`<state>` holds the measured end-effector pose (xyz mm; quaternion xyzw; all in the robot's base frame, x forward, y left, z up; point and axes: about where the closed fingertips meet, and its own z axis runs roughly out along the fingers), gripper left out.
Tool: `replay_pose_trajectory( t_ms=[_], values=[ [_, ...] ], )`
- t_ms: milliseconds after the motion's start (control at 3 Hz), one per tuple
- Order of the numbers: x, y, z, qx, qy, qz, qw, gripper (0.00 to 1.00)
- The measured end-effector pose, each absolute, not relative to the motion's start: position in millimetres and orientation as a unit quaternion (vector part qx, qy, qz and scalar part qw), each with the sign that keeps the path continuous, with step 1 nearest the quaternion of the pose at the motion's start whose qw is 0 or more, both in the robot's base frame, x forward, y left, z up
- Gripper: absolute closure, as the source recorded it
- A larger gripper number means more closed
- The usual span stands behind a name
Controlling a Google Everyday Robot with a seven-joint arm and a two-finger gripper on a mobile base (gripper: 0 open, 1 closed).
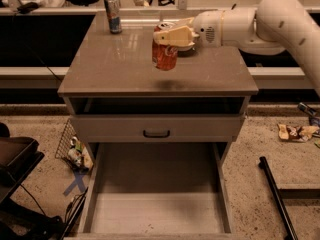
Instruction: Pick coke can from middle drawer and place on counter
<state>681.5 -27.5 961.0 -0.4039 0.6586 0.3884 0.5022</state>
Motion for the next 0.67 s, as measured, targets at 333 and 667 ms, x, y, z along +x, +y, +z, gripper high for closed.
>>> replay_pose_trajectory(
  t_ms=[333,667],
  values=[
    [732,3,956,-0.42,0.667,0.381,0.483,1.0],
    [768,49,961,-0.444,0.65,0.375,0.489,1.0]
  ],
)
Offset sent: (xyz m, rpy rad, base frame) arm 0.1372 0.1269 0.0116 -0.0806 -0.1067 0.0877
